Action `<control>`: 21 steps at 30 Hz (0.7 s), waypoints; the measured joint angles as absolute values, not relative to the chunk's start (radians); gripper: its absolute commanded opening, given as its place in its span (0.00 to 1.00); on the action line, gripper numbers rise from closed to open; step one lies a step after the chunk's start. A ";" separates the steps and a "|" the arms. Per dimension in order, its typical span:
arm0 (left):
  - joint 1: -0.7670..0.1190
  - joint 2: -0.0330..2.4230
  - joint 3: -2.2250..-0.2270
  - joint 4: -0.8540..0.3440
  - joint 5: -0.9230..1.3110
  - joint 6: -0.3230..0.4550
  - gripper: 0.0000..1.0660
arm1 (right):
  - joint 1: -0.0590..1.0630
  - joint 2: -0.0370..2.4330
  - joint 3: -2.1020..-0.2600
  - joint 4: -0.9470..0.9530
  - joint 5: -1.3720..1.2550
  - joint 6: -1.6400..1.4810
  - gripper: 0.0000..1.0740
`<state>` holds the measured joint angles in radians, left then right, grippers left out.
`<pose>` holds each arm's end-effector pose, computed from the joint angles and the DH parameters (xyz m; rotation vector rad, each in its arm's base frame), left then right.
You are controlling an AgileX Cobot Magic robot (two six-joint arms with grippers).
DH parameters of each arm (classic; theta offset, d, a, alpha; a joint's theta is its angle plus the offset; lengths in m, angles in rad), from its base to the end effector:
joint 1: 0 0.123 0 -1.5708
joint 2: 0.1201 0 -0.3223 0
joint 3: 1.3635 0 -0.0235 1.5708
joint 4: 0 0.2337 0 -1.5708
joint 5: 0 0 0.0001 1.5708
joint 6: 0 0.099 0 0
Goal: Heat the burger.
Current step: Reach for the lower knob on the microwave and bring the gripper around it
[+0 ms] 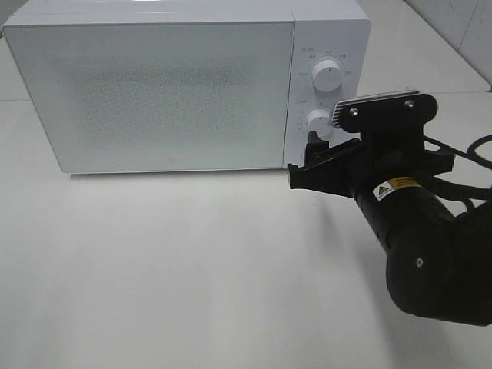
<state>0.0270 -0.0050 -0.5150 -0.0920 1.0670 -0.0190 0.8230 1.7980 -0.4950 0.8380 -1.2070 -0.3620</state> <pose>-0.0530 -0.0094 0.2689 -0.0410 2.0284 -0.1047 0.2430 0.1609 0.2035 -0.1242 1.6830 -0.0378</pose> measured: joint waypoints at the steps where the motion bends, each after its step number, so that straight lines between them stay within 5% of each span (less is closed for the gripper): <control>1: 0.027 -0.005 -0.515 -0.092 1.067 -0.019 0.92 | 0.823 1.798 -0.495 0.838 -1.207 -0.362 0.71; 21: 0.027 -0.005 -0.515 -0.092 1.067 -0.019 0.92 | 0.765 1.950 -0.689 0.871 -1.208 -0.362 0.71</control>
<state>0.0270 -0.0050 -0.5150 -0.0920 1.0670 -0.0190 0.7650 1.9500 -0.6890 0.8710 -1.2080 -0.3620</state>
